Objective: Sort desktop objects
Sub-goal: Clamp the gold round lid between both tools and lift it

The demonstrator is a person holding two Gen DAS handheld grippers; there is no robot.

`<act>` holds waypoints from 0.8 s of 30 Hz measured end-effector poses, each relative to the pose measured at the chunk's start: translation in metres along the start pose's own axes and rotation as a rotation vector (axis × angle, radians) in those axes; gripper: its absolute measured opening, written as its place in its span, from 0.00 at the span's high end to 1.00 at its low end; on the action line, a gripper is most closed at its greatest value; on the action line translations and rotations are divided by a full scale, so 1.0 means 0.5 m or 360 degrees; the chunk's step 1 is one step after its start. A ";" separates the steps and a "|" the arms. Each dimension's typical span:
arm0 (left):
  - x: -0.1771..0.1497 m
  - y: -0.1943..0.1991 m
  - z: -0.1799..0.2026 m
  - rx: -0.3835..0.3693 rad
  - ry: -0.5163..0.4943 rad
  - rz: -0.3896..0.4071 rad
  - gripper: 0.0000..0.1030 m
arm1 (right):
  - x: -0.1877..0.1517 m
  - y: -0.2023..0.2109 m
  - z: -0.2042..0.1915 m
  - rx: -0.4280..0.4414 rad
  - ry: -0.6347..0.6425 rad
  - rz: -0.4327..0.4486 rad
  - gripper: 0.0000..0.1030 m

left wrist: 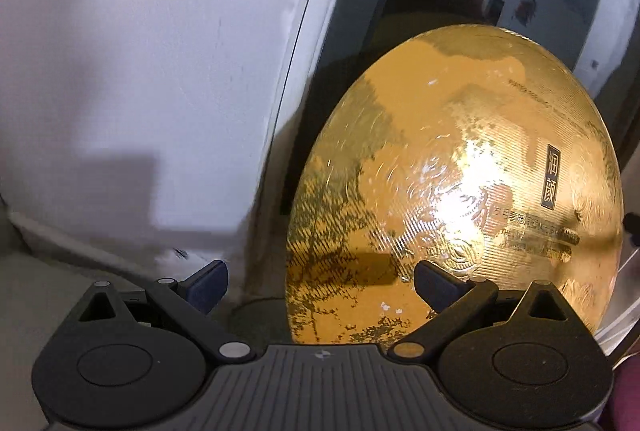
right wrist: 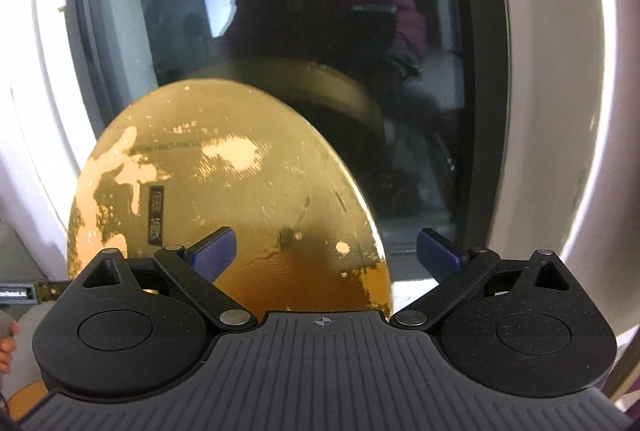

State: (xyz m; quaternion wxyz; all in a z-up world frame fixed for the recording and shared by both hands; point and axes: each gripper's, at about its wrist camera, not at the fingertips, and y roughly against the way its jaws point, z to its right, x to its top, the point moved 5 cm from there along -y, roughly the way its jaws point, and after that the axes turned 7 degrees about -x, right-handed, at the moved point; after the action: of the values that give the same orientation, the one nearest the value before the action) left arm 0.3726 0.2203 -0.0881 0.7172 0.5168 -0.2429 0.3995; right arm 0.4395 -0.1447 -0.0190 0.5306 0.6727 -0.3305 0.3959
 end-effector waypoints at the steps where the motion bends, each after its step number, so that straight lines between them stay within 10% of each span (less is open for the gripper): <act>1: -0.002 -0.005 -0.003 -0.0016 0.0013 0.0008 0.03 | -0.004 -0.005 0.002 0.0009 -0.0001 0.0004 0.03; 16: -0.011 -0.042 -0.002 -0.0314 0.0258 0.0123 0.00 | -0.032 -0.076 0.010 0.0182 -0.0146 0.0084 0.00; 24: -0.009 -0.027 0.027 -0.0238 0.0211 0.0165 0.02 | -0.040 -0.081 0.020 0.0203 -0.0175 0.0068 0.00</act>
State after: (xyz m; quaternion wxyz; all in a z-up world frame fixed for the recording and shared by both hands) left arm 0.3823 0.2041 -0.0941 0.7467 0.4210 -0.2504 0.4500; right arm 0.4670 -0.1450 -0.0559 0.4593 0.7185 -0.3475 0.3899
